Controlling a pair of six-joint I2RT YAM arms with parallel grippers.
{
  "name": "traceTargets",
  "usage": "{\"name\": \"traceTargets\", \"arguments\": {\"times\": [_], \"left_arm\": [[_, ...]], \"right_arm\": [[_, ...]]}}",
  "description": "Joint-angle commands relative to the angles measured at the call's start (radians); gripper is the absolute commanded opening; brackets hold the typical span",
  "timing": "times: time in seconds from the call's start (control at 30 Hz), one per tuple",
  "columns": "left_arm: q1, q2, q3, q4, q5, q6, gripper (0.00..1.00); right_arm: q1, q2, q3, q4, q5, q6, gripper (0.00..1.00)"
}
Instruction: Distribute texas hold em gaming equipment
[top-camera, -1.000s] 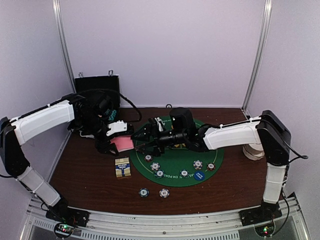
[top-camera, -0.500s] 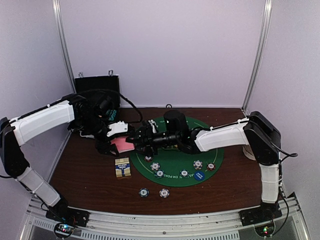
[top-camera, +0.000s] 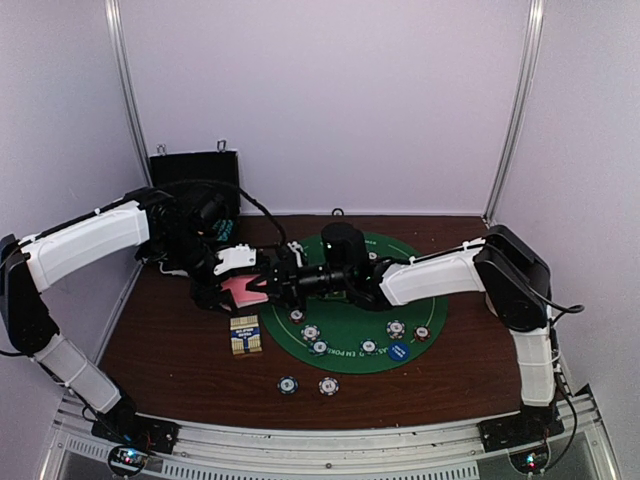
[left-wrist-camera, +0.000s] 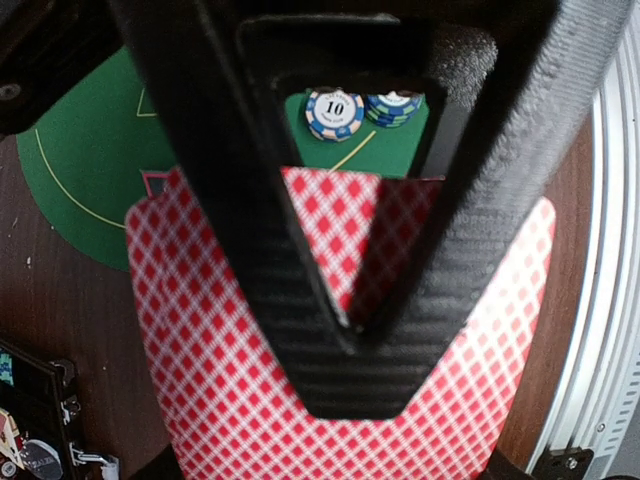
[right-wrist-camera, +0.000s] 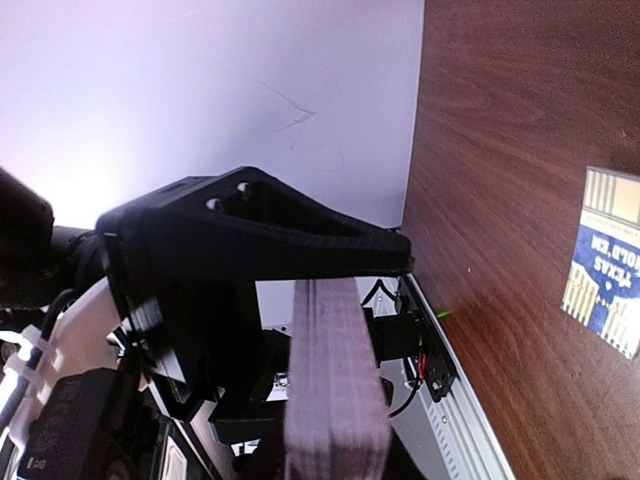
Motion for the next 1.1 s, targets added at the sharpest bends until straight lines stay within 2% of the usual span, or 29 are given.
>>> {"name": "traceTargets", "arguments": {"times": [0.0,0.03,0.1,0.57,0.77,0.87,0.97,1.07], "left_arm": [[-0.009,-0.009,0.060,0.017,-0.002,-0.021,0.61],[-0.011,-0.008,0.064,0.016,0.002,-0.025,0.79],[-0.021,-0.009,0.068,0.016,0.011,-0.018,0.96],[-0.070,0.033,0.080,0.023,-0.017,0.044,0.98],[-0.069,0.049,0.084,0.023,-0.043,0.038,0.88],[-0.070,0.049,0.084,0.023,-0.046,0.031,0.76],[-0.069,0.047,0.087,0.023,-0.043,0.029,0.64],[-0.070,0.049,0.094,0.006,-0.030,0.030,0.56]], "right_arm": [[0.007,0.006,0.029,0.030,-0.019,0.011,0.09],[0.007,0.006,0.029,0.029,-0.017,0.012,0.06],[0.007,0.010,0.031,0.028,-0.017,0.015,0.01],[0.012,0.010,0.040,0.025,-0.038,0.011,0.00],[0.014,0.008,0.043,0.004,-0.043,-0.005,0.00],[0.013,0.010,0.045,0.001,-0.045,-0.005,0.01],[0.013,0.016,0.047,-0.001,-0.045,-0.006,0.09],[0.013,0.020,0.048,0.000,-0.044,-0.003,0.17]]}}
